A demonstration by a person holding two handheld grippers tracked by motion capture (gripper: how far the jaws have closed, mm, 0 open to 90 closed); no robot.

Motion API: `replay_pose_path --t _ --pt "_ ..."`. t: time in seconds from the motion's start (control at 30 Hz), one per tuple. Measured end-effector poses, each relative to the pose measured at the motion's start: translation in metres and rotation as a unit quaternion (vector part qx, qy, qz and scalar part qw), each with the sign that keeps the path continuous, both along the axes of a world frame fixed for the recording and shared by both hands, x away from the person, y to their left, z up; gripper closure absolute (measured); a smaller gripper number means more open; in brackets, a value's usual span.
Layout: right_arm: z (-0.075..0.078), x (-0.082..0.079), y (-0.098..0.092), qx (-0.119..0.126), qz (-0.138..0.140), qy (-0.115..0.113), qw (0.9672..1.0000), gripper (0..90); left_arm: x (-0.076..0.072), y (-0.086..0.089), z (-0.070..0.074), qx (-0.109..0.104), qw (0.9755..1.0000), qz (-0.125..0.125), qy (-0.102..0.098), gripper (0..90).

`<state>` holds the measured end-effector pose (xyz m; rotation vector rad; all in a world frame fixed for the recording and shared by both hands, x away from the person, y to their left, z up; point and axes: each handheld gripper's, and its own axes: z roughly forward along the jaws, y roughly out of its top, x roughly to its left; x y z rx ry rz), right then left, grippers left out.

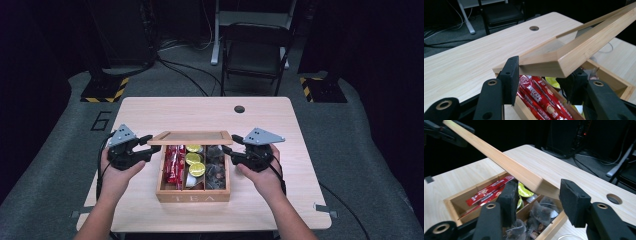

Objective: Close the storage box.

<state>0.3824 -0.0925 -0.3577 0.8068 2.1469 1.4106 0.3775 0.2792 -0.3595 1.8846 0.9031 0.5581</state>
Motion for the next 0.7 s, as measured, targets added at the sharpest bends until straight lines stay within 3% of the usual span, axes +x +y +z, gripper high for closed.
replay_pose_path --t 0.17,0.4,0.7 --pt "-0.001 -0.003 0.002 -0.011 0.0 -0.006 0.9999 49.7 -0.003 0.0 -0.003 0.003 1.0 -0.001 -0.005 52.3" --pt "-0.01 -0.008 -0.004 0.021 0.001 0.027 0.9994 50.4 -0.01 0.004 -0.013 -0.022 0.9996 -0.015 0.002 49.9" --pt "-0.024 -0.02 -0.004 0.005 0.006 0.026 0.9996 50.8 -0.025 0.002 -0.027 0.0 0.9998 -0.019 -0.008 46.8"
